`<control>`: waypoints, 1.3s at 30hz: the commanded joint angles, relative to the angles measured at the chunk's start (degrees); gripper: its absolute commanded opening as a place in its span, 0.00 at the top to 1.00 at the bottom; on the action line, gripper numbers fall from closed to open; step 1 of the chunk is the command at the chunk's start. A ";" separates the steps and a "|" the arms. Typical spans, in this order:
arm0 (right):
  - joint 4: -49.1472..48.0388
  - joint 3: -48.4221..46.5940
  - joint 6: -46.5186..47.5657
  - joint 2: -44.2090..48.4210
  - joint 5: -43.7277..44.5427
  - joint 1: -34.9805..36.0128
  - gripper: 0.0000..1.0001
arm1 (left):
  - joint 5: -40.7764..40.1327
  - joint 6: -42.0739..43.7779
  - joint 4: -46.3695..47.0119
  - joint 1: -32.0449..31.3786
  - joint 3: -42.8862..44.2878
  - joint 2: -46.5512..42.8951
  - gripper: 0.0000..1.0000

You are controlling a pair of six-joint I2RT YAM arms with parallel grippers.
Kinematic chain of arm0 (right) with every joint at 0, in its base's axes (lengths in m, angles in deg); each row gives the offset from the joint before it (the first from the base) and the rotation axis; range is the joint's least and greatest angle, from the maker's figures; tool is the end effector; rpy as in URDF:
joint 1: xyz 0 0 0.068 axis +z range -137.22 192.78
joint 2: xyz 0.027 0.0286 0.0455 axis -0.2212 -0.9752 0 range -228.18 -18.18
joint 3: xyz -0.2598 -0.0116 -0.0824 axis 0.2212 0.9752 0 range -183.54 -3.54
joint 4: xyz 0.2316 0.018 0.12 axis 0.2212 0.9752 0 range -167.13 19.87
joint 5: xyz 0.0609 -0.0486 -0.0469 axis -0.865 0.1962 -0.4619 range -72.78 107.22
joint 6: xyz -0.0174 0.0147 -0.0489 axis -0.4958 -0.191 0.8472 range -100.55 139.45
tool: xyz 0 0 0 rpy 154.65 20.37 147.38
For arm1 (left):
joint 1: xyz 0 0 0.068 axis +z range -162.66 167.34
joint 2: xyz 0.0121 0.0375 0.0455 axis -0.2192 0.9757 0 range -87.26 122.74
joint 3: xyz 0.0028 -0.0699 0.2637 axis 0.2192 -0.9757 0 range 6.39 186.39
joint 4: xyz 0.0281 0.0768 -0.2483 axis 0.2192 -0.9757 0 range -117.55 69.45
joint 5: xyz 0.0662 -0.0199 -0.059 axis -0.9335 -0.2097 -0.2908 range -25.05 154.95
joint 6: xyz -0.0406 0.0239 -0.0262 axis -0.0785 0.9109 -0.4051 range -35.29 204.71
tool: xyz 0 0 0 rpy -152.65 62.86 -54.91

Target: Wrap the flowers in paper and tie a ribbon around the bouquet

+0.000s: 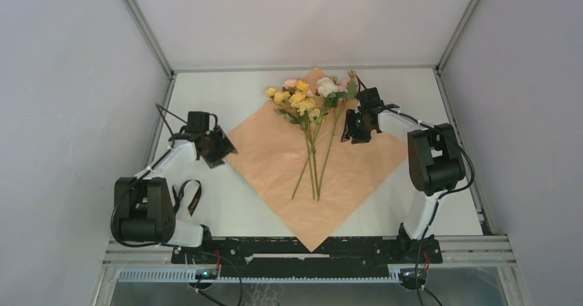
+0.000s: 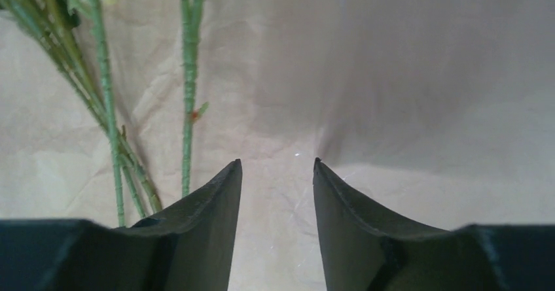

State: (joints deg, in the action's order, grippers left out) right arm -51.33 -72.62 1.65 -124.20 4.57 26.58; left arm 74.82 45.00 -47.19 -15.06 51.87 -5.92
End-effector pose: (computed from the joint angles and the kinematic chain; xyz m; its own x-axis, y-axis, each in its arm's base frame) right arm 0.3619 0.0968 0.1713 -0.9229 0.0806 -0.3766 -0.0503 0.9443 0.3254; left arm 0.2638 -0.0172 0.1829 -0.7587 -0.5981 -0.2581 -0.4736 0.7785 -0.4120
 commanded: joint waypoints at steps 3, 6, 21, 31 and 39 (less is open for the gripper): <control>0.37 -5.86 -0.69 -2.05 4.62 -1.20 0.59 | -20.76 10.66 -4.59 -3.30 13.60 -6.67 0.42; 2.20 -11.01 -0.26 -5.85 3.97 -1.54 0.67 | -16.41 17.24 -2.54 -12.48 14.51 -4.26 0.72; 6.60 -29.15 -0.36 -19.67 -1.83 2.37 0.76 | -13.43 33.20 -8.57 -38.66 39.86 34.49 0.92; 7.00 -32.96 -1.80 -22.69 -4.04 6.30 0.75 | -4.87 36.95 -2.38 -41.38 43.02 35.49 0.86; 9.27 -31.34 -0.33 -17.94 -4.03 5.04 0.72 | 0.95 36.76 -2.44 -40.80 44.99 34.06 0.85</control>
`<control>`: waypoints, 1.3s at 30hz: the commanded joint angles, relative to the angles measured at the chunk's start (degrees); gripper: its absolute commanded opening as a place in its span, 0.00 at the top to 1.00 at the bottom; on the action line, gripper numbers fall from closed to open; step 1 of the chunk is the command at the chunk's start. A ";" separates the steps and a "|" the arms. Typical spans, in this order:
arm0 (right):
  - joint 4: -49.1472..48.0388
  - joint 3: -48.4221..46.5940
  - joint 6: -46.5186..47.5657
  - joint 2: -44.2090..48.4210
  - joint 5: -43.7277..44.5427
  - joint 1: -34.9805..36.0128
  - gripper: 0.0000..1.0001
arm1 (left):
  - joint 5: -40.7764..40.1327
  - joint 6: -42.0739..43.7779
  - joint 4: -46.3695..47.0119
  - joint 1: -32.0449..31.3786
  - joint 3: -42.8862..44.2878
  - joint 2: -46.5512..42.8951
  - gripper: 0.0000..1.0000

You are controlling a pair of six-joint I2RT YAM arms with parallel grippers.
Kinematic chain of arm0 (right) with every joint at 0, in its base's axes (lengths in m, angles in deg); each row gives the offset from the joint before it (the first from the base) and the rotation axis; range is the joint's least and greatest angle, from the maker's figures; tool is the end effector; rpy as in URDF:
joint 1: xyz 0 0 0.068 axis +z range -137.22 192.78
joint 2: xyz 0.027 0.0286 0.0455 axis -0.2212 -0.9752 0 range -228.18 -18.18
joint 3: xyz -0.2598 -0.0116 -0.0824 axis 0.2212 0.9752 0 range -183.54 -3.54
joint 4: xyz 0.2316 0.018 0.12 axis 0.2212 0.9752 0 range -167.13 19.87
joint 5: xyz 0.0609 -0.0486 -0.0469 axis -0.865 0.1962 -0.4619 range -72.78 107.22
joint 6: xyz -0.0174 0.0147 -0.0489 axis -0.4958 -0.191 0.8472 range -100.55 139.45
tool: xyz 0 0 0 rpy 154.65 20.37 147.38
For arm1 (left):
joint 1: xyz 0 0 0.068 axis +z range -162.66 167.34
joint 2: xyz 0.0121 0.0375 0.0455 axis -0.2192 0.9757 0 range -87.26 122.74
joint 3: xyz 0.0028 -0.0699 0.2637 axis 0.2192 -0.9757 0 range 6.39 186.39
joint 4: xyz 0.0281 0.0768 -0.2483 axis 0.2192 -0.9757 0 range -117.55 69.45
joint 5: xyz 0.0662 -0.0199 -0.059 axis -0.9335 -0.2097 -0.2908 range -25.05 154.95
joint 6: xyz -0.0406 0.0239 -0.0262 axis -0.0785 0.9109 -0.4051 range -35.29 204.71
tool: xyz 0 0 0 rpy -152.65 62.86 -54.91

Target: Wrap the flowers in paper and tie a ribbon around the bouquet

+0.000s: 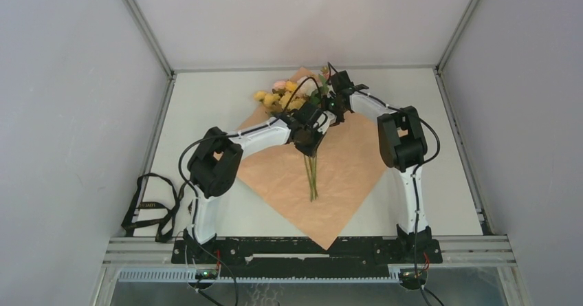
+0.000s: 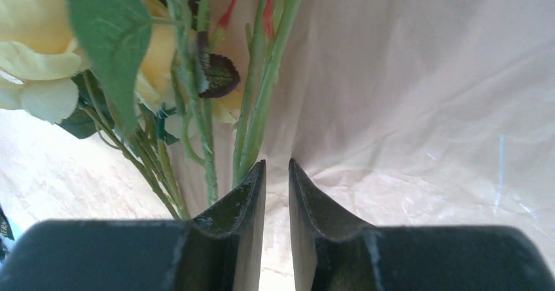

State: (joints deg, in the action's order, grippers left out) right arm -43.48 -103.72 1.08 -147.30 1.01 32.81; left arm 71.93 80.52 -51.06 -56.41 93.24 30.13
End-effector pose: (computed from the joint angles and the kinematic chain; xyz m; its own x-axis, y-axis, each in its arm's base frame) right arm 0.4474 0.1736 0.1563 -0.9333 -0.0180 -0.3588 -0.1637 0.9103 0.3803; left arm 0.3118 -0.3045 0.1794 -0.6836 0.5541 -0.4750 0.6808 0.7187 -0.1414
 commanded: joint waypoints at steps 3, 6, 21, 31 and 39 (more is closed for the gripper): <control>1.77 4.14 1.06 10.79 0.13 -2.89 0.71 | 5.67 3.37 0.61 2.50 1.56 -7.51 0.85; 2.11 11.78 1.75 19.86 0.98 -4.44 0.67 | 4.03 10.73 -1.57 3.73 -2.22 -14.28 0.82; 7.96 58.45 -8.33 54.71 0.63 2.58 0.37 | -1.85 40.14 -2.40 -17.29 -35.32 -37.37 0.17; 0.85 65.44 -20.60 53.72 -1.97 17.49 0.31 | -8.06 44.30 18.22 -33.13 -47.05 -39.28 0.16; -7.17 67.22 -22.73 50.78 -8.49 18.09 0.33 | -6.68 43.89 24.30 -35.17 -45.72 -34.09 0.21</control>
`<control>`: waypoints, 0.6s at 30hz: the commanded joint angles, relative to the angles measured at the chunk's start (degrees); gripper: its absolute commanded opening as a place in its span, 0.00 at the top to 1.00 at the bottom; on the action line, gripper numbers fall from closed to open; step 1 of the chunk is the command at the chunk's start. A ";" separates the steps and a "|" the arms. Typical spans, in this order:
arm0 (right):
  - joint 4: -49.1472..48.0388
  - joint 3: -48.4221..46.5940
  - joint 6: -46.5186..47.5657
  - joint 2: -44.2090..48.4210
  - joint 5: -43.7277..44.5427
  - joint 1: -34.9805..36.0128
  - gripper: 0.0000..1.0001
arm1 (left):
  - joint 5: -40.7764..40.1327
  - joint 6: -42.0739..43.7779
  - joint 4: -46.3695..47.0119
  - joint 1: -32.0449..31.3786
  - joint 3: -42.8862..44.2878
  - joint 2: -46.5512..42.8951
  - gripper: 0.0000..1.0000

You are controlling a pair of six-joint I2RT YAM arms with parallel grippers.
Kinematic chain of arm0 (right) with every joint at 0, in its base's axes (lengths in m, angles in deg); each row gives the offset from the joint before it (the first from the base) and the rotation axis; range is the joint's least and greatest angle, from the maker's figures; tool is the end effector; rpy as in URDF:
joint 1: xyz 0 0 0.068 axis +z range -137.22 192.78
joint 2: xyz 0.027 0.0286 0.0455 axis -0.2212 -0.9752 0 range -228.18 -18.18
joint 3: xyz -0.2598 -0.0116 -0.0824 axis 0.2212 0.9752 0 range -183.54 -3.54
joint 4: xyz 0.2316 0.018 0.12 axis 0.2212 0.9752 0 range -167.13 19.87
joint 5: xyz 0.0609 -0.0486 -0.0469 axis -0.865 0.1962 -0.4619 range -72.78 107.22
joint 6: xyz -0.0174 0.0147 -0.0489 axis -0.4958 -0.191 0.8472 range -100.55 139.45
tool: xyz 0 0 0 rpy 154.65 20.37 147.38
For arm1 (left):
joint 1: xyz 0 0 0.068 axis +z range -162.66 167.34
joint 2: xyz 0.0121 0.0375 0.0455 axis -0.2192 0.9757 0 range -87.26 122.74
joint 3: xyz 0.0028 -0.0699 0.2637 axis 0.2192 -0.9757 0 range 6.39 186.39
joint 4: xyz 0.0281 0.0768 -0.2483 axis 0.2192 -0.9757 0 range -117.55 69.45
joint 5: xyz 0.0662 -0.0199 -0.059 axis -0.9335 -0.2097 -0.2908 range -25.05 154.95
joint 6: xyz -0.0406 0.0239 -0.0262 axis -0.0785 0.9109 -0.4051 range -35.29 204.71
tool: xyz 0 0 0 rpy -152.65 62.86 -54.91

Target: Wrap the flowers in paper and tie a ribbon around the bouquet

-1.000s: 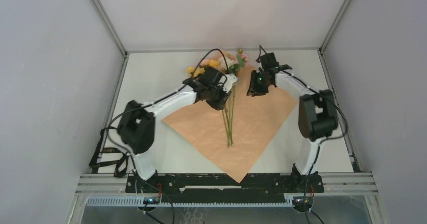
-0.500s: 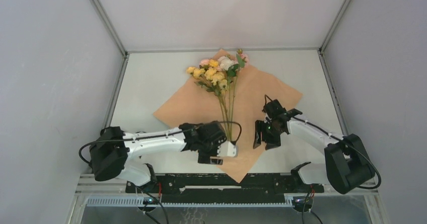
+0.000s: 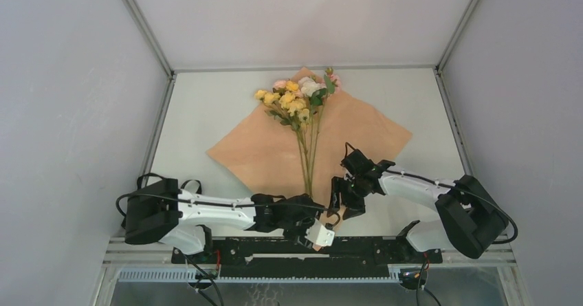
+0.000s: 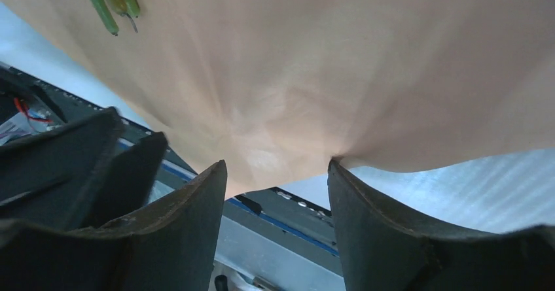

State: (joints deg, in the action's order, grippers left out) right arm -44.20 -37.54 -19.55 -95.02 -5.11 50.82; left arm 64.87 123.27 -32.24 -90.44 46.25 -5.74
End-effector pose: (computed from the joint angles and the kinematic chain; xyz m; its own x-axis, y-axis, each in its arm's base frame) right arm 0.1545 0.1379 0.1443 -0.9983 -0.0418 0.0407 -0.0196 0.8974 0.4409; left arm 0.0570 -0.2633 0.1687 0.4763 0.7456 -0.4660 0.8699 -0.3226 0.3730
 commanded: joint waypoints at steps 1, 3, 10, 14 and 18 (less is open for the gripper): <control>-7.30 1.04 -2.19 -1.67 -3.28 -0.24 0.33 | 1.57 1.10 5.27 -1.20 1.59 2.19 0.21; -9.16 1.04 -2.59 -2.11 -4.89 -0.63 0.34 | 2.23 1.23 4.35 -1.16 2.11 2.36 0.21; -14.14 1.04 -3.24 -4.42 -7.83 -1.38 0.36 | 6.35 3.52 -9.13 -2.02 3.95 -2.58 0.14; -14.52 1.04 -3.92 -3.67 -8.26 -1.27 0.36 | 4.14 3.53 -6.71 -3.90 1.24 -3.71 0.02; -14.54 1.04 -4.20 -2.97 -7.71 -1.30 0.37 | 4.98 4.05 -5.29 -4.26 0.88 -3.05 0.00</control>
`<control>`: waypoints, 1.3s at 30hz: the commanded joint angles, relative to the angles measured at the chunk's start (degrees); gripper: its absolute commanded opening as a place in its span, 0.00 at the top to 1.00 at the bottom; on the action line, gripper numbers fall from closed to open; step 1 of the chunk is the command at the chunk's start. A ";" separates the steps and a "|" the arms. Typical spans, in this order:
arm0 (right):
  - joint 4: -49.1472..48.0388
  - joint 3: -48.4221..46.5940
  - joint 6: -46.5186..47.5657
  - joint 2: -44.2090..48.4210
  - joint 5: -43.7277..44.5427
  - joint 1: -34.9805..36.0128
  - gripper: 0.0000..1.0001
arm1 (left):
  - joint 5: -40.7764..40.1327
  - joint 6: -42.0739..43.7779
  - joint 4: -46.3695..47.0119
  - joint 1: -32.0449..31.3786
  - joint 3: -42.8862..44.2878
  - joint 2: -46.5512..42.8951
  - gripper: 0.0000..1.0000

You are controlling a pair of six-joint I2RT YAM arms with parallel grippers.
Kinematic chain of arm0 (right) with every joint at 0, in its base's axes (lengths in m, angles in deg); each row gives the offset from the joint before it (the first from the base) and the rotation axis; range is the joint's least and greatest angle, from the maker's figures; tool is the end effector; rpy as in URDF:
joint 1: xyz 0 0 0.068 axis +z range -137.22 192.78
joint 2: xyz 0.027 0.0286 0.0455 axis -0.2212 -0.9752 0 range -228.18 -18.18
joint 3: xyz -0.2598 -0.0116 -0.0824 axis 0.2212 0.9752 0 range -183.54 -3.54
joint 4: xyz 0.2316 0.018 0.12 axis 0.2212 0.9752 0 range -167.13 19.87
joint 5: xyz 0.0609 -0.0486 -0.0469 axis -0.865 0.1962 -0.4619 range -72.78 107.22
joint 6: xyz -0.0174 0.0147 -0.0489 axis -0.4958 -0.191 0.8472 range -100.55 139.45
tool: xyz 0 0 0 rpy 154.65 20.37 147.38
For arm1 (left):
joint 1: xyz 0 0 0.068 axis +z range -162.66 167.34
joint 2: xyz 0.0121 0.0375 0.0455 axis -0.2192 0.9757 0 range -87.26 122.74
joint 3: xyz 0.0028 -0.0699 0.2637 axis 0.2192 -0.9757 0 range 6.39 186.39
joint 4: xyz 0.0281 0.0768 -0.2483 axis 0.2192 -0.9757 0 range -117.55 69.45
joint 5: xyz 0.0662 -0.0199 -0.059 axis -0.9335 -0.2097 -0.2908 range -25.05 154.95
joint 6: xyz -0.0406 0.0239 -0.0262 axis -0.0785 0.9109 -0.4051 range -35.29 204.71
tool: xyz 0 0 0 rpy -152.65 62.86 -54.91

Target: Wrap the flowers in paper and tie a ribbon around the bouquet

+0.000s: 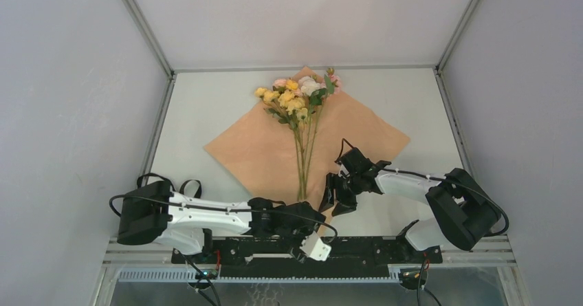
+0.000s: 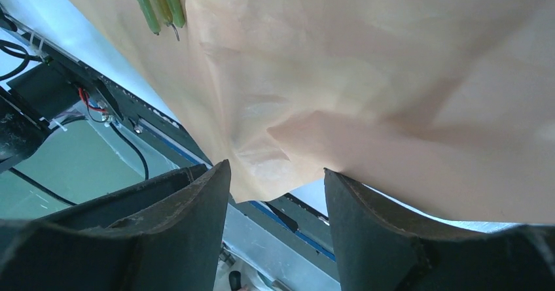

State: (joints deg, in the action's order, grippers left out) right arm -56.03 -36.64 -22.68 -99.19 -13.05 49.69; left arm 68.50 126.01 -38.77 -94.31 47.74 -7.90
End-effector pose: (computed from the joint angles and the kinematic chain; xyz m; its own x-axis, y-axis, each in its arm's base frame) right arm 0.1692 0.1494 0.1348 -0.9984 -0.0252 0.0501 0.0092 0.8079 0.5893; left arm 0.0358 -0.2596 0.1783 0.5644 0.6911 -0.4515 0.8253 -0.4595 0.3283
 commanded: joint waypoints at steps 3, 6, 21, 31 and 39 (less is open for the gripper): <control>-3.54 0.14 -1.44 0.97 0.04 -0.23 0.37 | 2.10 1.48 2.47 -0.44 -0.70 0.78 0.00; -3.66 0.14 -1.26 0.49 0.55 -0.58 0.37 | 2.59 1.99 2.60 -0.80 -0.69 0.99 0.00; -3.51 0.14 -1.11 0.99 1.66 -0.66 0.38 | 1.87 -0.21 4.55 -1.06 -1.10 1.99 0.69; -2.68 0.14 0.30 0.85 2.11 -1.34 0.38 | -3.24 0.08 -2.06 -5.83 3.69 4.54 0.54; -1.65 0.17 1.92 1.12 2.66 -3.06 0.38 | -2.59 0.80 -0.56 -7.12 3.20 5.76 0.46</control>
State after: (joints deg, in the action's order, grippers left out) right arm -57.53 -36.58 -22.61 -99.19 -11.82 47.50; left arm 65.07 126.20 -40.11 -101.61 49.92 -2.07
